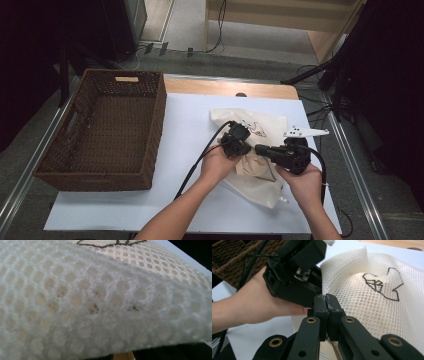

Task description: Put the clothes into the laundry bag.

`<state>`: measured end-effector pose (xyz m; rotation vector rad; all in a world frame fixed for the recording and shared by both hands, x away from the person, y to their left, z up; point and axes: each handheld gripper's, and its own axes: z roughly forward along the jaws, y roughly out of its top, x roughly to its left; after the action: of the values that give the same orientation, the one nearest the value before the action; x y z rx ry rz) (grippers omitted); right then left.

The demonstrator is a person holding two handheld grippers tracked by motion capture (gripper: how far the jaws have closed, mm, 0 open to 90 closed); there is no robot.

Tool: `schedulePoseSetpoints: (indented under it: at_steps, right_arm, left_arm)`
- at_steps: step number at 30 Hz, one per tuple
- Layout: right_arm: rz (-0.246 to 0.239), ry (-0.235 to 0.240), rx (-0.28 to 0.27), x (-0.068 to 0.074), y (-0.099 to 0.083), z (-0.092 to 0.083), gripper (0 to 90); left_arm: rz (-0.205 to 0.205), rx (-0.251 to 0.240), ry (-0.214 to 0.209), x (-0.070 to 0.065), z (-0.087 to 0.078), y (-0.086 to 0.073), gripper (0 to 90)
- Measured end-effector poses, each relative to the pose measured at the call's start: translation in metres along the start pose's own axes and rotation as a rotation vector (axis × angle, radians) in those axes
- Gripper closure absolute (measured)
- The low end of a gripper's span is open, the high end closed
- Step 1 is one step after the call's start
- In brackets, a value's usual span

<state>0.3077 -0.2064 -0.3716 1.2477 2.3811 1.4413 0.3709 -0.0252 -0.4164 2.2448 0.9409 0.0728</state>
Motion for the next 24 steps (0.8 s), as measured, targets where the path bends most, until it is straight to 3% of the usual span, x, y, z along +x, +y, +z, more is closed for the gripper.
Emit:
schedulePoseSetpoints:
  at_steps: [4,10,19,24]
  right_arm:
    - [0.010,0.002,-0.008,-0.005,-0.002,0.001,89.6]
    - [0.000,-0.009,0.005,-0.008,-0.005,0.004,89.5]
    - [0.011,-0.024,0.014,-0.012,-0.006,0.006,89.1]
    - [0.009,-0.023,0.017,-0.013,-0.005,0.006,89.0]
  left_arm:
    - [0.005,0.003,-0.057,0.002,-0.008,-0.003,90.0]
    - [0.041,0.003,-0.082,-0.004,-0.026,-0.011,90.0]
    - [0.049,-0.001,-0.081,0.002,-0.052,-0.039,90.0]
    - [0.034,0.001,-0.076,0.007,-0.054,-0.057,90.0]
